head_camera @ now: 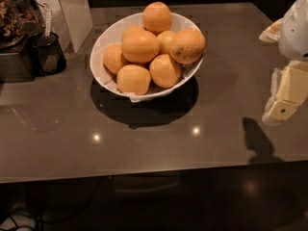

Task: Pick orange from white bowl

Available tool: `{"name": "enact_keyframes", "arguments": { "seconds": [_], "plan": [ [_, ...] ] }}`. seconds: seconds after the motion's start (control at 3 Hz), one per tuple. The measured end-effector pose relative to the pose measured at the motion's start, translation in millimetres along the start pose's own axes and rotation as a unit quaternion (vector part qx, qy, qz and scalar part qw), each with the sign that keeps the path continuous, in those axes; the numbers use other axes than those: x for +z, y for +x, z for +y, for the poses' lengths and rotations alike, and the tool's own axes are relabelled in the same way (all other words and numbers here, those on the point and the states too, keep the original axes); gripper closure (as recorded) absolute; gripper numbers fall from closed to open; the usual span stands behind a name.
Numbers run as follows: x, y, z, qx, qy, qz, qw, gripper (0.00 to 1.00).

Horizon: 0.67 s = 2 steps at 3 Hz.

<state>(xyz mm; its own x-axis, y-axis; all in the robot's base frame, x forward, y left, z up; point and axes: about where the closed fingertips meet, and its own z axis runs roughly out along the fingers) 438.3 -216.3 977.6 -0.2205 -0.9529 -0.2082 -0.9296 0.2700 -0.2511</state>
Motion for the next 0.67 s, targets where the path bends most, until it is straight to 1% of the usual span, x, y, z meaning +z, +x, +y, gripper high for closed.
{"name": "enact_keyframes", "arguments": {
  "seconds": [0.33,0.67],
  "plan": [
    [0.0,0.0,0.0,0.000,0.000,0.000,1.0000,0.00],
    [2.2,-15.9,-19.1,-0.017,-0.002,-0.013,0.9998,0.00]
  ]
}}
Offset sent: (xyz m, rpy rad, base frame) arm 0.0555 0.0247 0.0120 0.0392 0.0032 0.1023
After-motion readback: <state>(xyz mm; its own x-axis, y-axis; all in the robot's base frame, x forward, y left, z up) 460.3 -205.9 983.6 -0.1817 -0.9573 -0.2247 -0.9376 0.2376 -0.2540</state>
